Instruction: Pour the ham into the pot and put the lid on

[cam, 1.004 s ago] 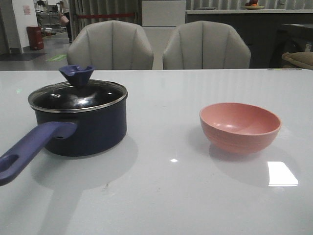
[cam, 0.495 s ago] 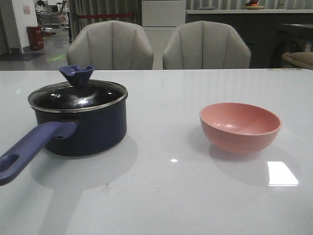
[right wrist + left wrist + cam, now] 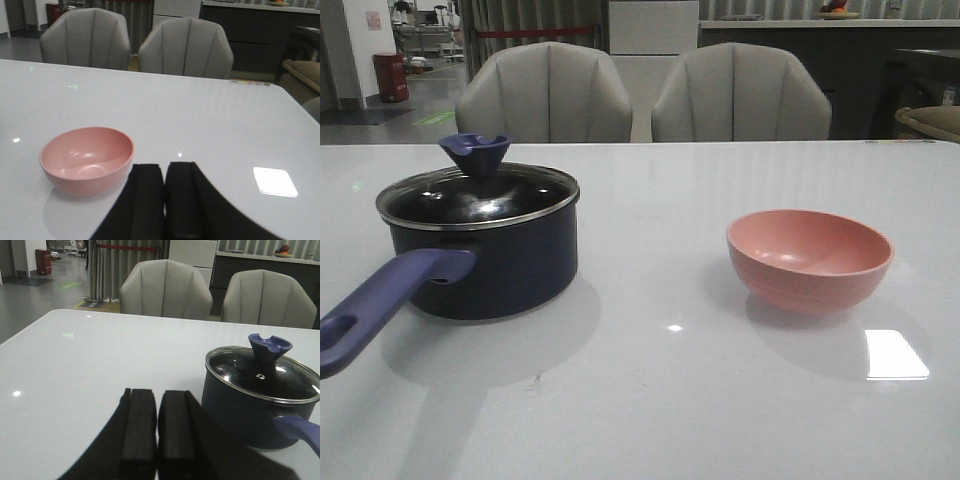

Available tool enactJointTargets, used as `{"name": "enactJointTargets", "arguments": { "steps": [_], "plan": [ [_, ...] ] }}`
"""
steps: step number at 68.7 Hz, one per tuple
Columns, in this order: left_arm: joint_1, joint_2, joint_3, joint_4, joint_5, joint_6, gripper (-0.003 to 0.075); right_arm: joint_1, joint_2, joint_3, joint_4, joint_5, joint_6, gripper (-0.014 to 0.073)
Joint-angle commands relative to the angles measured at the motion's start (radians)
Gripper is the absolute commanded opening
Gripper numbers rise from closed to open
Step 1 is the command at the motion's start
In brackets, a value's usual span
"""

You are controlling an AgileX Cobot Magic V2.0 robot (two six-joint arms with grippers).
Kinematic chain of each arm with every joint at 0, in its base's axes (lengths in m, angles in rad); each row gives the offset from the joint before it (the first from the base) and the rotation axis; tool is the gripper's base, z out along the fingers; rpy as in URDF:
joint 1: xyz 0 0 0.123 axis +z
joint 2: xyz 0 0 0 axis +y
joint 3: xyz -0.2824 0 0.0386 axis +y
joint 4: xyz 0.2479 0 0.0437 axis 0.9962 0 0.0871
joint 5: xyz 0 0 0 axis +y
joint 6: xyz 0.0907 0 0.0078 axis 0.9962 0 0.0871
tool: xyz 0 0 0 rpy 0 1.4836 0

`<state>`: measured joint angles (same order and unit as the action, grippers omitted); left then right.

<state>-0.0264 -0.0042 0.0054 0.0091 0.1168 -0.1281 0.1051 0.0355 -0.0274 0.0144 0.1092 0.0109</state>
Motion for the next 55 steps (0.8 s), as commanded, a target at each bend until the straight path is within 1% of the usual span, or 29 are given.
{"name": "enactJointTargets", "arguments": {
  "steps": [1,6,9,55],
  "plan": [
    [0.001,-0.019,0.020,-0.001,-0.085,-0.007,0.0113,-0.012,-0.011,0.014,-0.036,-0.127,0.045,0.0160],
    [0.001,-0.019,0.020,-0.001,-0.085,-0.007,0.0113,-0.012,-0.046,0.048,-0.036,-0.155,0.052,0.0160],
    [0.001,-0.019,0.020,-0.001,-0.085,-0.007,0.0113,-0.010,-0.068,0.049,-0.036,-0.131,0.055,0.0160],
    [0.001,-0.019,0.020,-0.001,-0.085,-0.007,0.0113,-0.009,-0.066,0.049,-0.036,-0.117,0.055,0.0160]
  ]
}}
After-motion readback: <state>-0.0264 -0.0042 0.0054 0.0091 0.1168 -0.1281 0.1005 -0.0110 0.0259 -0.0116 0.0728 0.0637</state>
